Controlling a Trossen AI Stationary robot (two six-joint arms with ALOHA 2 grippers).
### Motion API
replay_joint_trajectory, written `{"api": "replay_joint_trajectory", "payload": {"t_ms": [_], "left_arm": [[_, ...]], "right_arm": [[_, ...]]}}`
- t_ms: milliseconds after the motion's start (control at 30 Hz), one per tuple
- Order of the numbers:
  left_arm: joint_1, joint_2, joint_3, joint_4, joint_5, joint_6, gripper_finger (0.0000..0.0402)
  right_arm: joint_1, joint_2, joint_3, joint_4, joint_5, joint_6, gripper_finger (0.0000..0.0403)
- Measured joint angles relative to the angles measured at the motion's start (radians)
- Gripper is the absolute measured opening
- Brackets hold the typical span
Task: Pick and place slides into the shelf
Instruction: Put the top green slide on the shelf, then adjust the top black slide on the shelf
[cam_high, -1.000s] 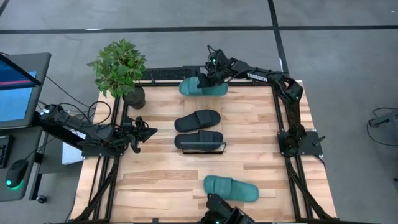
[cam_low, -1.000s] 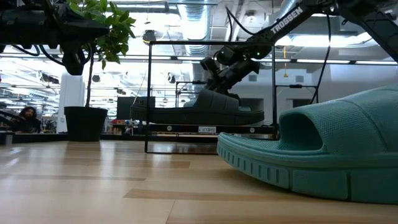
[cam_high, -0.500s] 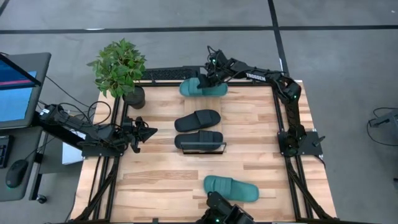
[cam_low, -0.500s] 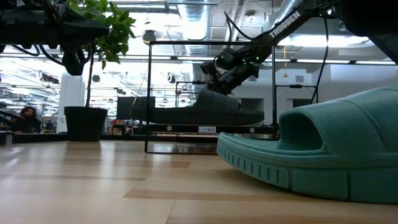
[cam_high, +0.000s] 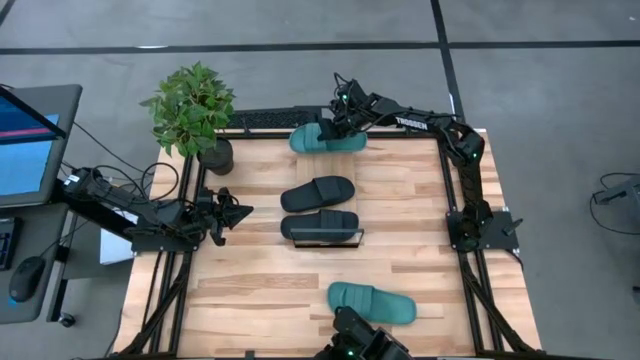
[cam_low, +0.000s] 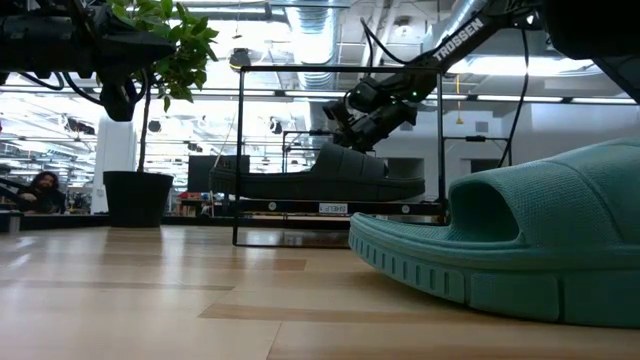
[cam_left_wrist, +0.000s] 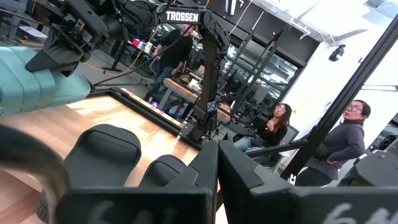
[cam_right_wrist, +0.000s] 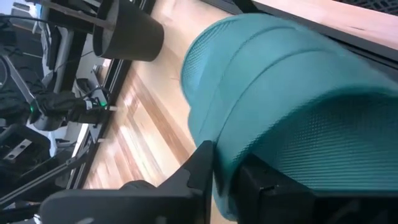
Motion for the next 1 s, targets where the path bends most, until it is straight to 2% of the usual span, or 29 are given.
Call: {"api": "replay_joint_trajectory", "payload": {"t_ms": [467,833,1000], "left_arm": [[0.000,0.000,0.000,-0.006,0.000,0.000,0.0000],[0.000,0.000,0.000,-0.014,0.000,0.000,0.0000],[0.000,0.000,0.000,-0.014,0.000,0.000,0.0000]], "right_arm": [[0.000,0.000,0.000,0.000,0.033,-0.004,0.0088],[0.000,-0.002,0.000,-0.020,0.032,-0.004,0.0163],[-0.003,-0.002,0.000,-0.038,0.028,-0.004,0.0180]]}}
